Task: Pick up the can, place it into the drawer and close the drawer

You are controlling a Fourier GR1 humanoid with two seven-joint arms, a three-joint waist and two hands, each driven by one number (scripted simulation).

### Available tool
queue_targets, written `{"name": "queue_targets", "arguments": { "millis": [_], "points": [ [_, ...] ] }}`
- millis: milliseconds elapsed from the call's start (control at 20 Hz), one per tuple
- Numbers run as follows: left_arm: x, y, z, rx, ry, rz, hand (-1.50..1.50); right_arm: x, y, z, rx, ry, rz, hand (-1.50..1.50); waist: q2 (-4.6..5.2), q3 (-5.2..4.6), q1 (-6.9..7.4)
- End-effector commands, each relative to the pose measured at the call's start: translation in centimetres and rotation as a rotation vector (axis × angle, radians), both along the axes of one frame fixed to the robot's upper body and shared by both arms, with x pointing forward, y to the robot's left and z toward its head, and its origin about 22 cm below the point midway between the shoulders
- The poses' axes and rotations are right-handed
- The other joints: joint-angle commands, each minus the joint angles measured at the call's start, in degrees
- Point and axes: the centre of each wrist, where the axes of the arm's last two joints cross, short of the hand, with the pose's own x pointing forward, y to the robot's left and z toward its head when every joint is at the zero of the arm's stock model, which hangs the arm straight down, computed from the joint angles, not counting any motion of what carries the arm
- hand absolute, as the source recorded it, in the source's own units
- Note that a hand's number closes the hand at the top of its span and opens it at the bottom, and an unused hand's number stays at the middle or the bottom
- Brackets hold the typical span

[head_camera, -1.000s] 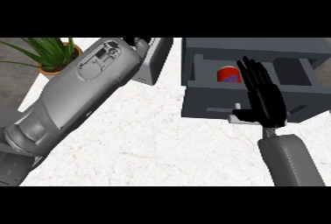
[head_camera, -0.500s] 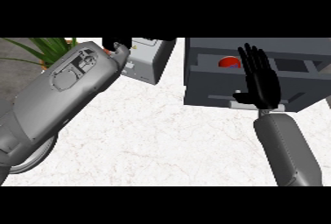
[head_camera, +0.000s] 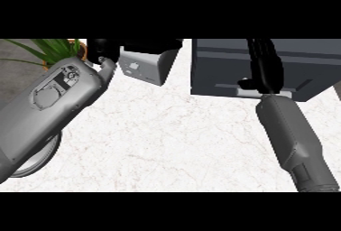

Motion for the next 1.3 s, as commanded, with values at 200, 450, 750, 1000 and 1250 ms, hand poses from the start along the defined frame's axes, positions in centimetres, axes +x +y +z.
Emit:
{"name": "queue_targets", "arguments": {
  "millis": [200,450,750,1000,1250],
  "points": [
    [-2.3,1.3,-3.2,0.012,0.011,-0.02,-1.5,2.7,2.0,2.0,0.018,-0.014,-0.013,-1.5,1.13,0.55,2.01],
    [-2.2,2.7,-1.9,0.008,-0.005,-0.022,-1.5,3.2,3.1,2.3,0.018,-0.013,-0.012,-1.5,1.42,0.56,1.45],
    [-3.4,2.5,-3.2,0.011,-0.008,-0.037,-1.5,4.5,4.1,5.2,0.048,-0.033,-0.029,-1.5,1.69,0.56,2.27],
    [-4.3,2.5,-3.2,-0.007,0.009,-0.057,-1.5,4.6,2.6,5.5,0.093,-0.029,0.027,-1.5,1.65,0.71,2.47],
    [-3.7,3.9,-3.8,0.008,-0.002,-0.018,-1.5,4.7,5.2,5.8,0.305,-0.051,0.111,-1.5,1.55,0.78,1.34]
  ]
}}
